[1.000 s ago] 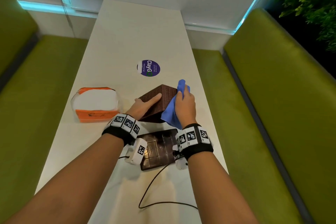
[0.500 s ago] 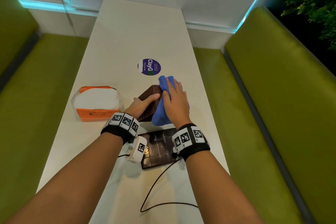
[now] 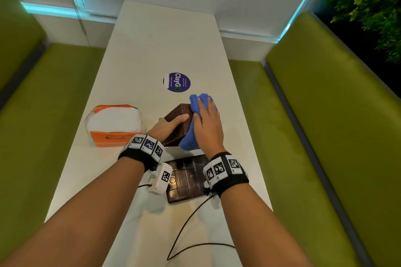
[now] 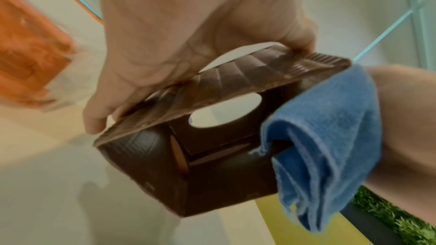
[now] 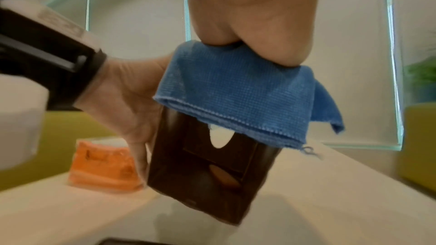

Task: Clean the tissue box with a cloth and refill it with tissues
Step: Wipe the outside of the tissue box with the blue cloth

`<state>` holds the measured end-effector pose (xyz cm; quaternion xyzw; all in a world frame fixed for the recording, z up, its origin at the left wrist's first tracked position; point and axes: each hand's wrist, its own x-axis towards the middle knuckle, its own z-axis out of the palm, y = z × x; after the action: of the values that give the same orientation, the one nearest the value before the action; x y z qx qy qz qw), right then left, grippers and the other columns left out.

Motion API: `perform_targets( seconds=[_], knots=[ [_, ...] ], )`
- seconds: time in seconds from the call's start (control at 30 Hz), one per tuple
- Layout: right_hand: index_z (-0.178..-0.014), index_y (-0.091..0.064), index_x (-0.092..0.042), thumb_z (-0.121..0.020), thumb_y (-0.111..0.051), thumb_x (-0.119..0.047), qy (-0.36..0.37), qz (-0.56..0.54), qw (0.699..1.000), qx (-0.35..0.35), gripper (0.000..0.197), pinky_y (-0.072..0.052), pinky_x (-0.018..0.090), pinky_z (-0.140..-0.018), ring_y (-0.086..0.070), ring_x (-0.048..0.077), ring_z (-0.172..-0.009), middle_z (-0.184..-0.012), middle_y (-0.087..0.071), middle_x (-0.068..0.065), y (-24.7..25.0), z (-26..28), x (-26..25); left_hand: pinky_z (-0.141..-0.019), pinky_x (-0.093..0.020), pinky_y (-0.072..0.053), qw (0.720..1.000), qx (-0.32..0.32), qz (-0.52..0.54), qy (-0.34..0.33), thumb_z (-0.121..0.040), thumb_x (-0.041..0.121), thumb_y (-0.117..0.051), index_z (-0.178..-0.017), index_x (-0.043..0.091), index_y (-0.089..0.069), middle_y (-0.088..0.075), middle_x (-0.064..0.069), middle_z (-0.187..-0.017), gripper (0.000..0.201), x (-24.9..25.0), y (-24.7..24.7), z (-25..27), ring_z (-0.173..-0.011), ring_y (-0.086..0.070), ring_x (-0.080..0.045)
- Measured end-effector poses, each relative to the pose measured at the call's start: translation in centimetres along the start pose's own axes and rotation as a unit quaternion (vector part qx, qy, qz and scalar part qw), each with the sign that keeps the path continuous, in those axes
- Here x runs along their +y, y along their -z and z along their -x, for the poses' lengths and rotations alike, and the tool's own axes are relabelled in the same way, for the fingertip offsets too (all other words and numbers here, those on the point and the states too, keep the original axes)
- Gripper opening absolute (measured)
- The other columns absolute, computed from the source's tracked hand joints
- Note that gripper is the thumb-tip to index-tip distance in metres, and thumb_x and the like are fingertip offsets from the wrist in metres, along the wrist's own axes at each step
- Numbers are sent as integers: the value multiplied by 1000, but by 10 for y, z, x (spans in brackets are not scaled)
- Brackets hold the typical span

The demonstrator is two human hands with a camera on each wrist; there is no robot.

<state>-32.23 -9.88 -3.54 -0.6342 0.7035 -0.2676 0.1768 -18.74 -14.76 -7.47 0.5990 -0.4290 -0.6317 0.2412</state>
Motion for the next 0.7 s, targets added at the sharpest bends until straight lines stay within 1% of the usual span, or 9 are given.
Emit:
perform_targets(
  seconds=[0.1,0.2,0.3,0.37,0.43,0.47,0.57,0.63,0.7],
  knots=[
    [-149,-25,-22,-100,-32,-22,-26,-17,999,18,49,-19,36,-118,-23,21,-145,-158,-22,5,5,-4,6,-101,-43,-48,1000,0,4,2,-26,83,-72,-131,8,-47,-64,-11,-121,130,-2,3,-3,-106,-64,-27],
    [-143,-35,-21,-101,-31,-27,-137,-149,979,18,42,-36,32,-100,-46,26,-128,-142,-46,9,13,-9,14,-102,-44,-46,1000,-13,-1,12,-30,82,-73,-132,13,-49,-65,-8,-122,125,-18,9,-28,-107,-64,-26],
    [-130,-49,-9,-101,-31,-31,-256,-254,932,-17,41,-40,38,-100,-51,31,-121,-130,-55,16,18,-17,22,-103,-45,-44,999,-12,-20,40,-34,87,-67,-134,14,-46,-62,-7,-127,125,-34,16,-48,-111,-62,-27],
    [-132,-50,-15,-99,-31,-33,-302,-306,902,-44,42,-41,39,-103,-52,30,-119,-131,-54,14,19,-20,22,-106,-44,-40,998,-10,-28,55,-34,92,-61,-133,14,-44,-57,-3,-132,127,-31,16,-45,-115,-58,-26],
    [-137,-46,-26,-98,-32,-35,-320,-354,876,-66,42,-41,41,-106,-51,31,-120,-132,-51,10,20,-21,19,-108,-42,-36,998,-2,-36,55,-31,95,-55,-135,15,-41,-53,-1,-135,132,-17,13,-21,-120,-54,-26],
    [-139,-45,-27,-99,-33,-36,-326,-368,868,-72,43,-41,42,-107,-51,31,-121,-131,-50,10,21,-22,18,-108,-41,-35,998,1,-36,55,-31,95,-52,-138,15,-39,-51,-2,-137,134,-11,12,-10,-122,-52,-27],
    [-136,-48,-16,-94,-42,-47,-346,-365,861,-78,53,-42,43,-107,-54,31,-118,-130,-55,12,20,-25,17,-106,-44,-34,997,12,-55,47,-33,90,-45,-144,12,-31,-45,-10,-143,137,5,8,19,-127,-46,-31],
    [-128,-52,-9,-85,-52,-58,-345,-364,860,-91,65,-44,44,-105,-58,31,-114,-126,-59,13,19,-26,21,-106,-45,-33,998,18,-55,39,-51,87,-47,-144,7,-29,-42,-15,-144,125,11,5,33,-130,-43,-32],
    [-120,-57,-9,-82,-61,-54,-319,-381,862,-98,59,-48,44,-101,-61,31,-110,-120,-63,15,19,-25,24,-108,-46,-32,997,40,-58,25,-74,76,-46,-144,3,-28,-40,-17,-146,102,5,4,34,-132,-41,-33]
  ],
)
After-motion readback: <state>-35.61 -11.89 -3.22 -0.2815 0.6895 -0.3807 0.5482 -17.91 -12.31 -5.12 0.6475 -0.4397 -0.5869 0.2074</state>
